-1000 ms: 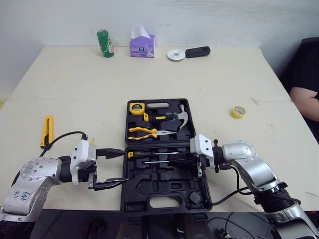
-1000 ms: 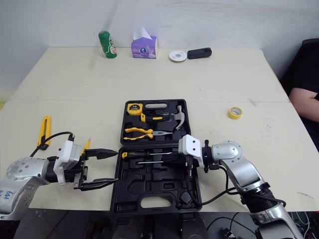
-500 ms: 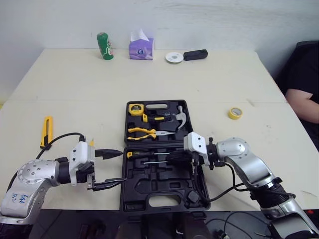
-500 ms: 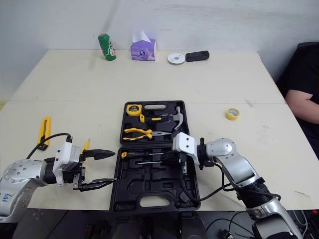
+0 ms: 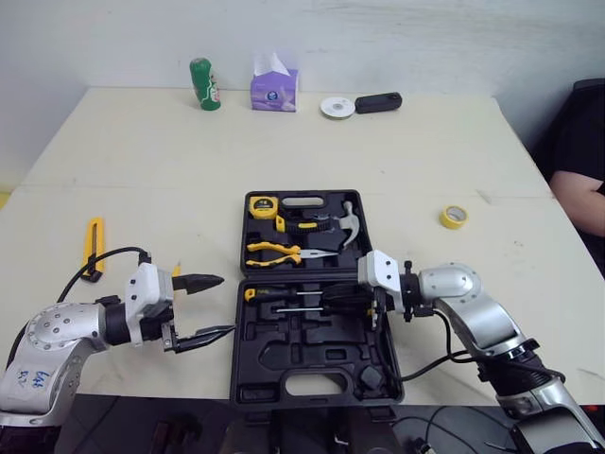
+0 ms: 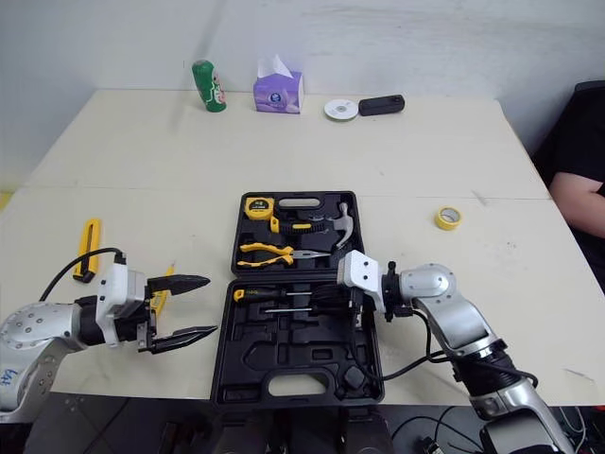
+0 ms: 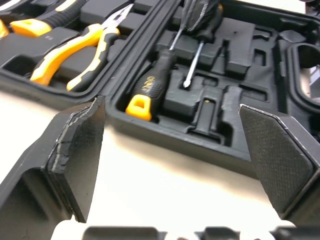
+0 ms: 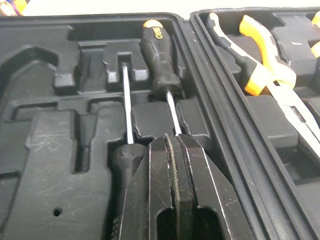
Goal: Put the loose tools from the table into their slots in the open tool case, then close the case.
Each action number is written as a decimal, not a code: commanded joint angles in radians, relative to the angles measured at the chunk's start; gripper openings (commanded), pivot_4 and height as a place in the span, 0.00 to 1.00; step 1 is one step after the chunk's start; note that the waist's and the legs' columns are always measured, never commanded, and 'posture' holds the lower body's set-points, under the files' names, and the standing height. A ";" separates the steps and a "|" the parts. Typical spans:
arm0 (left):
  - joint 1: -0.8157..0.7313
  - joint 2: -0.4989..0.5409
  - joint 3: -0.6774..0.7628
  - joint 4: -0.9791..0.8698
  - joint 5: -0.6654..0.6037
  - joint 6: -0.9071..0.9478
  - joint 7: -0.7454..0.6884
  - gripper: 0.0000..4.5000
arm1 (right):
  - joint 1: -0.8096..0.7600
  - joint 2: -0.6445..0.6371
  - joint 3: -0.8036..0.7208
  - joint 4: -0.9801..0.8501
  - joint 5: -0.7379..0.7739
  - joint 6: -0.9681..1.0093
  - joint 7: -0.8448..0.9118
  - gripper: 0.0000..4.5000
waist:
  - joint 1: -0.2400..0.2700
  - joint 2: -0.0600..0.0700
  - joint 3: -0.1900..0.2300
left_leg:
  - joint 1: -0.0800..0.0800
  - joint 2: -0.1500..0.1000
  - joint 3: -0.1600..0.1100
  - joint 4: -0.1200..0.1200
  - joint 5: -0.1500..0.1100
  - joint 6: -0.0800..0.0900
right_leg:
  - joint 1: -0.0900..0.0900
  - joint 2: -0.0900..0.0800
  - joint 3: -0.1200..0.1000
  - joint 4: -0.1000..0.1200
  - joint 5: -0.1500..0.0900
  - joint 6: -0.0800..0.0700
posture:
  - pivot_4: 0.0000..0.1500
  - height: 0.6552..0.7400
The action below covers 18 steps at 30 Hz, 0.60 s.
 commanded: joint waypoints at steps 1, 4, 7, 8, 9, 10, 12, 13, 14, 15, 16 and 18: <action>-0.015 0.009 0.073 0.025 -0.007 -0.021 0.024 1.00 | 0.040 -0.040 -0.128 -0.085 0.093 -0.060 0.028 0.01 | -0.001 0.001 0.001 | 0.000 0.000 0.000 0.000 0.000 0.000 | 0.000 0.000 0.000 0.000 0.000 0.000 | 1.00 1.00; -0.004 0.018 0.131 0.066 0.008 -0.025 0.056 1.00 | 0.079 -0.081 -0.252 -0.136 0.169 -0.027 0.003 0.01 | -0.001 0.002 0.003 | -0.001 0.000 0.000 0.000 0.000 0.001 | 0.000 0.000 0.000 0.000 0.000 0.001 | 1.00 1.00; 0.027 0.032 0.206 0.109 0.020 -0.048 0.066 1.00 | 0.131 -0.158 -0.371 -0.158 0.207 0.008 -0.007 0.14 | -0.003 0.003 0.003 | 0.000 0.000 0.000 0.000 0.000 0.001 | -0.001 0.000 0.000 0.000 0.000 0.000 | 1.00 1.00; 0.037 0.034 0.228 0.120 0.022 -0.054 0.068 1.00 | 0.149 -0.180 -0.396 -0.154 0.199 -0.008 -0.002 0.21 | -0.002 0.003 0.003 | 0.000 0.000 0.000 -0.001 0.000 0.001 | -0.001 0.000 0.000 0.000 0.000 0.000 | 1.00 1.00; 0.049 0.037 0.253 0.134 0.023 -0.060 0.071 1.00 | 0.167 -0.207 -0.425 -0.145 0.197 -0.013 0.005 0.30 | -0.002 0.003 0.003 | 0.000 0.000 0.000 -0.001 0.000 0.001 | -0.001 0.000 0.000 -0.001 0.000 0.000 | 1.00 1.00; 0.068 0.034 0.281 0.148 0.023 -0.070 0.074 1.00 | 0.190 -0.224 -0.460 -0.131 0.186 -0.042 0.003 0.37 | -0.001 0.003 0.003 | 0.000 0.000 0.000 -0.001 0.000 0.001 | -0.001 0.000 0.000 -0.001 0.000 0.000 | 1.00 1.00; 0.109 0.038 0.377 0.248 0.065 -0.139 0.106 1.00 | 0.242 -0.276 -0.592 -0.067 0.143 -0.107 -0.036 0.60 | -0.002 0.002 0.003 | 0.000 0.000 0.000 -0.001 0.000 0.001 | -0.001 0.000 0.000 -0.001 0.000 0.000 | 1.00 1.00; 0.119 0.041 0.424 0.300 0.073 -0.164 0.125 1.00 | 0.265 -0.291 -0.654 -0.038 0.132 -0.127 -0.062 0.70 | -0.002 0.002 0.003 | 0.000 0.000 0.001 -0.001 0.000 0.001 | -0.001 0.000 0.000 -0.001 0.000 0.000 | 1.00 1.00; 0.120 0.043 0.461 0.348 0.078 -0.185 0.145 1.00 | 0.282 -0.301 -0.701 -0.011 0.121 -0.160 -0.076 0.78 | -0.002 0.002 0.004 | 0.000 0.000 0.001 -0.001 0.000 0.001 | -0.001 0.000 0.000 -0.001 0.000 0.000 | 1.00 1.00; 0.111 0.048 0.487 0.395 0.079 -0.203 0.161 1.00 | 0.295 -0.310 -0.729 0.021 0.105 -0.199 -0.082 0.86 | -0.001 0.002 0.004 | 0.000 0.000 0.001 -0.001 0.000 0.001 | -0.001 0.000 0.000 -0.002 0.000 0.000 | 1.00 1.00; 0.089 0.055 0.507 0.456 0.098 -0.243 0.200 1.00 | 0.307 -0.324 -0.750 0.064 0.087 -0.242 -0.081 0.96 | -0.001 0.002 0.004 | 0.000 0.000 0.001 -0.001 0.000 0.001 | -0.001 0.000 0.000 -0.002 0.000 0.001 | 1.00 1.00; 0.026 0.088 0.537 0.610 0.139 -0.273 0.309 1.00 | 0.297 -0.354 -0.797 0.214 0.063 -0.330 -0.090 0.99 | 0.000 0.001 0.004 | 0.000 0.000 0.001 -0.001 -0.003 -0.004 | -0.001 0.000 0.000 -0.002 0.000 0.001 | 1.00 1.00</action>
